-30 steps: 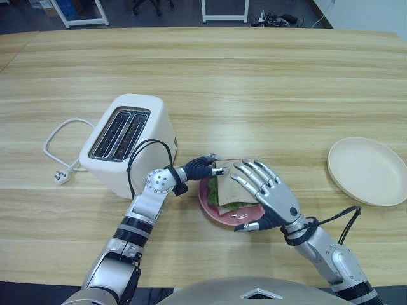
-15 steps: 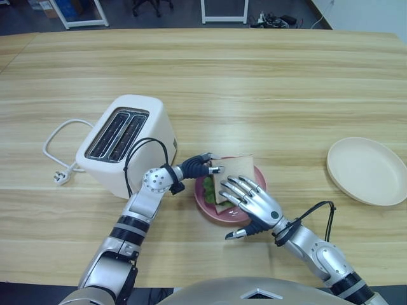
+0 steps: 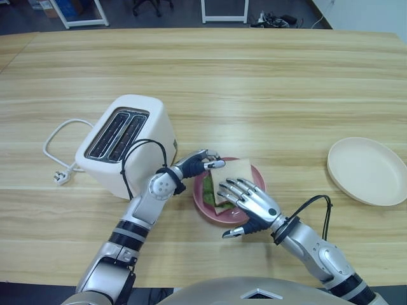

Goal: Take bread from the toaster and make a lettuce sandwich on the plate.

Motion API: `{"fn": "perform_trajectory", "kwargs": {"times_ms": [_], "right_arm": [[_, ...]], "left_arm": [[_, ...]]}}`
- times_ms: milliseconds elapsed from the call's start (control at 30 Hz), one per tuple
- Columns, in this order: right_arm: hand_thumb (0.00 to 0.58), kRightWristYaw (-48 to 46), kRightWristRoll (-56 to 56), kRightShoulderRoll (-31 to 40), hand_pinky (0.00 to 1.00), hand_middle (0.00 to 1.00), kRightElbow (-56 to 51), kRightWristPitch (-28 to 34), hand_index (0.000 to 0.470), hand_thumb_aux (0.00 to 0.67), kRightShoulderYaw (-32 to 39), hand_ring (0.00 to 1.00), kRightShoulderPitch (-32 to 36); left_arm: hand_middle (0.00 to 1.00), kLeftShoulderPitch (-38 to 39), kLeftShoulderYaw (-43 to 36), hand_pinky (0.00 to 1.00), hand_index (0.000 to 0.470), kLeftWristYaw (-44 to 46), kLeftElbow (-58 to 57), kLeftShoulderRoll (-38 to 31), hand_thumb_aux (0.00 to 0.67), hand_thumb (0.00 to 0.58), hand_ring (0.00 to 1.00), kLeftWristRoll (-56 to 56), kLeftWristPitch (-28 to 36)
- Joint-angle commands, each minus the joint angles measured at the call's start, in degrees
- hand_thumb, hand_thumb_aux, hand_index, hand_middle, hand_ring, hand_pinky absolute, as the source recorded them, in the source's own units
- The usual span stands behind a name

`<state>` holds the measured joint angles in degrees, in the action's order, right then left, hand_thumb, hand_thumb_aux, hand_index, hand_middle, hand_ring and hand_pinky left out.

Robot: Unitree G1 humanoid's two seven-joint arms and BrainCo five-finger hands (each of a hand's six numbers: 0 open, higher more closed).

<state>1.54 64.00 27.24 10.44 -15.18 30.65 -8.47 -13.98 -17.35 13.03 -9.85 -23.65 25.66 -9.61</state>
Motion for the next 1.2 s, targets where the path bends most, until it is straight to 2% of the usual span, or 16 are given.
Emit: {"fn": "perform_trajectory", "kwargs": {"times_ms": [33,133,233,333,533,833,967,1000,1033,1067,1100,1133,1167,1200], "right_arm": [[0.0,-13.51,0.61,5.5,0.0,0.0,-7.87,3.87,0.0,0.0,3.09,0.0,-7.37],[0.0,-13.66,0.19,5.51,0.0,0.0,-8.18,4.44,0.0,0.0,3.44,0.0,-7.61],[0.0,-13.11,0.28,5.67,0.0,0.0,-8.77,5.56,0.0,0.0,3.14,0.0,-7.69],[0.0,-10.71,-0.28,5.99,0.0,0.0,-8.81,5.76,0.0,0.0,1.52,0.0,-6.96],[0.0,1.6,-1.71,4.64,0.0,0.0,-5.73,3.39,0.0,0.0,-2.89,0.0,-3.78],[0.0,16.34,-2.35,2.84,0.0,0.0,-0.39,-1.52,0.0,0.0,-5.41,0.0,-1.95],[0.0,23.32,-4.5,1.66,0.0,0.0,3.72,-3.28,0.0,0.0,-9.2,0.0,-2.25],[0.0,24.8,-5.46,1.44,0.0,0.0,4.67,-3.62,0.0,0.0,-10.7,0.0,-2.5],[0.0,25.94,-6.43,1.32,0.0,0.0,5.49,-3.75,0.0,0.0,-12.28,0.0,-3.09],[0.0,26.46,-7.66,1.23,0.0,0.0,6.02,-3.57,0.0,0.0,-13.93,0.0,-3.89],[0.0,26.37,-8.99,1.42,0.0,0.0,6.28,-3.38,0.0,0.0,-15.55,0.0,-4.8],[0.0,25.85,-10.68,1.79,0.0,0.0,6.4,-3.26,0.0,0.0,-17.25,0.0,-6.02],[0.0,24.69,-12.85,2.45,0.0,0.0,6.39,-3.07,0.0,0.0,-19.25,0.0,-7.63],[0.485,23.82,-15.18,2.96,0.96,0.96,6.33,-2.95,0.28,0.399,-21.39,0.96,-9.3]], "left_arm": [[0.0,-1.06,2.43,0.0,0.0,-17.95,5.7,-2.48,0.0,0.0,0.0,15.98,0.93],[0.0,-0.65,4.15,0.0,0.0,-22.36,8.69,-2.27,0.0,0.0,0.0,21.68,6.21],[0.0,1.36,5.27,0.0,0.0,-24.23,12.17,-1.16,0.0,0.0,0.0,21.68,7.0],[0.0,3.54,4.51,0.0,0.0,-23.44,13.01,-0.39,0.0,0.0,0.0,19.19,5.67],[0.0,7.64,4.72,0.0,0.0,-21.49,11.88,3.14,0.0,0.0,0.0,9.63,1.51],[0.0,9.93,4.98,0.0,0.0,-20.77,9.14,3.91,0.0,0.0,0.0,6.05,-1.02],[0.0,11.82,6.45,0.0,0.0,-20.43,10.31,4.58,0.0,0.0,0.0,2.63,-2.85],[0.0,12.66,7.22,0.0,0.07,-20.24,11.18,4.64,0.1,0.16,0.0,1.42,-3.23],[0.0,13.58,8.02,0.0,0.409,-19.37,12.0,4.5,0.583,0.57,0.0,-0.41,-3.87],[0.0,14.68,8.84,0.0,0.47,-18.4,12.94,4.16,0.67,0.58,0.0,-2.24,-4.66],[0.67,15.9,9.78,0.67,0.47,-17.71,14.04,3.82,0.67,0.58,0.67,-3.61,-5.03],[1.0,17.31,10.65,1.0,0.47,-16.24,15.5,3.15,0.67,0.58,1.0,-4.87,-4.63],[1.0,19.26,11.21,1.0,0.47,-13.83,17.62,1.63,0.67,0.58,1.0,-4.81,-3.02],[1.0,21.33,11.75,1.0,0.47,-11.47,19.93,0.19,0.67,0.58,1.0,-4.9,-1.5]]}}
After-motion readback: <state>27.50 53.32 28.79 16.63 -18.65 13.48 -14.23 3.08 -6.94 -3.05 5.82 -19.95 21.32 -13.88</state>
